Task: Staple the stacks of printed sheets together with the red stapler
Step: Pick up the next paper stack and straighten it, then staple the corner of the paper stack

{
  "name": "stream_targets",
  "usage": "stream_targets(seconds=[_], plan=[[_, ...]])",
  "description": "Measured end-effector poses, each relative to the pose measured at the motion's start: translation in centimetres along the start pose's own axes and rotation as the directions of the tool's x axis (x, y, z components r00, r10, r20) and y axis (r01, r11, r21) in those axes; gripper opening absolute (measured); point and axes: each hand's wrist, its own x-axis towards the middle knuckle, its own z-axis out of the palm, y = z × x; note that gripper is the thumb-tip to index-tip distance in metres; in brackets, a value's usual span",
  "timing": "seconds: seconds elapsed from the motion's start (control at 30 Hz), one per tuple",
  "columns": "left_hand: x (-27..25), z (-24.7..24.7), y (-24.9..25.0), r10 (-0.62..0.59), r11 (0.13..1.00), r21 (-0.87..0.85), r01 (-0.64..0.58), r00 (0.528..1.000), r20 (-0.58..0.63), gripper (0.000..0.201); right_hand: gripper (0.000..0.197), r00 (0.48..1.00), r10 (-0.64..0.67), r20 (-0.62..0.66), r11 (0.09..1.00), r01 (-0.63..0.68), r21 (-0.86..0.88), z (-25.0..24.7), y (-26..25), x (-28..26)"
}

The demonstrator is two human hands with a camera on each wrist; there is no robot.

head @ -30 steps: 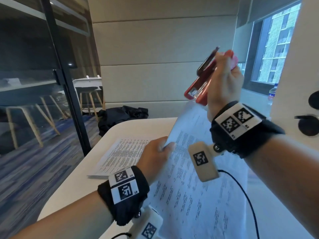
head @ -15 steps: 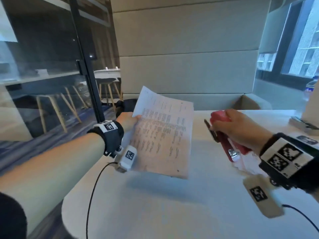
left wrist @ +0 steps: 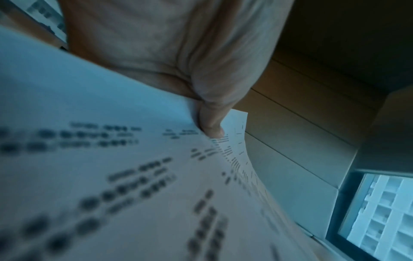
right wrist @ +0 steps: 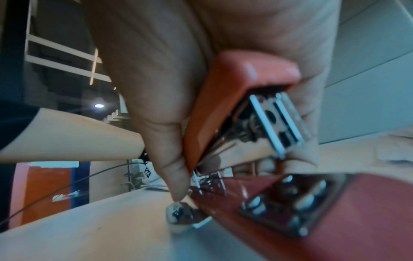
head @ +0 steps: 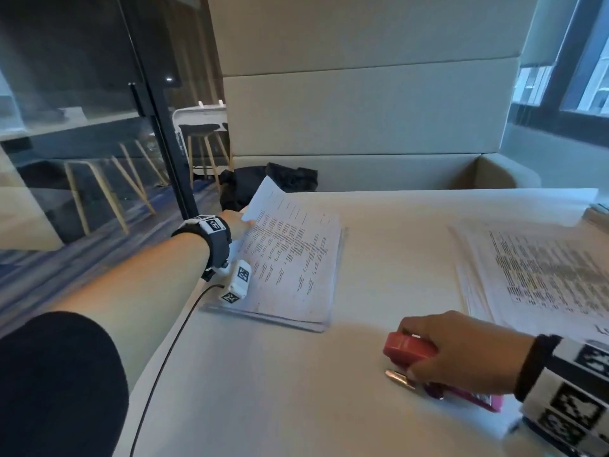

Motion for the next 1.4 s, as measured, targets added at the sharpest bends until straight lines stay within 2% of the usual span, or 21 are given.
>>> stream_targets(seconds=[0.1, 0.17, 0.27, 0.3, 0.37, 0.47, 0.57, 0.67, 0.8, 0.9, 0.97, 1.07, 1.17, 1.3, 1.4], plan=[[0.7, 0.7, 0.2, -0.005, 0.993, 0.116, -0.001, 0.999, 0.048, 0.049, 0.025, 0.998, -0.011, -0.055, 0.996, 0.007, -0.087, 0.0, -0.1, -0.2], [2.5, 1.6, -0.2, -0.015, 0.985, 0.175, 0.000, 0.996, 0.087, 0.053, 0.024, 0.997, -0.027, -0.067, 0.987, 0.015, -0.160, 0.1, -0.2, -0.3], [5.3, 3.3, -0.8, 0.011, 0.950, 0.309, -0.036, 0.997, 0.081, 0.104, 0.027, 0.998, -0.035, -0.045, 0.975, 0.024, -0.220, 0.3, -0.4, -0.4], [5.2, 3.3, -0.4, 0.008, 0.943, 0.330, -0.040, 0.995, 0.096, 0.102, 0.031, 0.999, -0.031, -0.038, 0.974, 0.022, -0.224, 0.2, -0.5, -0.5], [2.4, 2.3, 1.6, 0.035, 0.919, 0.389, -0.060, 0.997, 0.073, 0.082, 0.046, 1.000, -0.007, -0.012, 0.978, 0.005, -0.209, -0.5, -0.4, -0.6], [-1.9, 1.5, 5.5, 0.174, 0.892, 0.425, -0.155, 0.985, -0.006, 0.064, 0.063, 1.000, 0.011, 0.011, 0.987, -0.009, -0.160, -2.7, 0.8, -0.5], [-5.2, 2.5, 10.7, 0.354, 0.879, 0.298, -0.371, 0.928, 0.111, 0.055, 0.051, 0.996, 0.063, -0.061, 0.989, -0.071, -0.128, -5.1, 3.9, 0.4], [-9.2, 4.0, 16.7, 0.551, 0.808, 0.103, -0.580, 0.806, 0.217, 0.048, 0.049, 0.971, 0.185, -0.150, 0.966, -0.208, -0.152, -6.2, 8.2, 1.0], [-12.5, 6.7, 24.0, 0.645, 0.749, -0.114, -0.652, 0.679, 0.352, 0.046, 0.058, 0.949, 0.308, -0.074, 0.918, -0.317, -0.239, -5.9, 12.0, 0.7], [-14.1, 8.7, 27.6, 0.622, 0.771, -0.212, -0.600, 0.641, 0.450, 0.045, 0.058, 0.948, 0.317, 0.013, 0.904, -0.298, -0.308, -5.3, 12.7, -0.3], [-14.6, 9.9, 29.0, 0.587, 0.800, -0.236, -0.551, 0.639, 0.497, 0.042, 0.055, 0.955, 0.292, 0.052, 0.911, -0.261, -0.320, -5.3, 12.8, -1.0], [-14.7, 11.2, 30.1, 0.539, 0.837, -0.244, -0.489, 0.661, 0.522, 0.029, 0.053, 0.967, 0.236, 0.098, 0.943, -0.203, -0.265, -5.4, 12.8, -2.1], [-14.2, 11.8, 30.5, 0.492, 0.870, -0.279, -0.406, 0.702, 0.515, 0.025, 0.053, 0.975, 0.204, 0.083, 0.943, -0.172, -0.286, -5.2, 13.1, -2.5], [-13.6, 12.0, 31.0, 0.400, 0.902, -0.372, -0.221, 0.752, 0.523, 0.042, 0.054, 0.979, 0.192, 0.071, 0.946, -0.165, -0.280, -5.3, 13.2, -2.7], [-13.6, 11.6, 31.4, 0.377, 0.897, -0.411, -0.162, 0.764, 0.523, 0.054, 0.054, 0.979, 0.192, 0.073, 0.944, -0.164, -0.286, -5.3, 13.2, -2.6]])
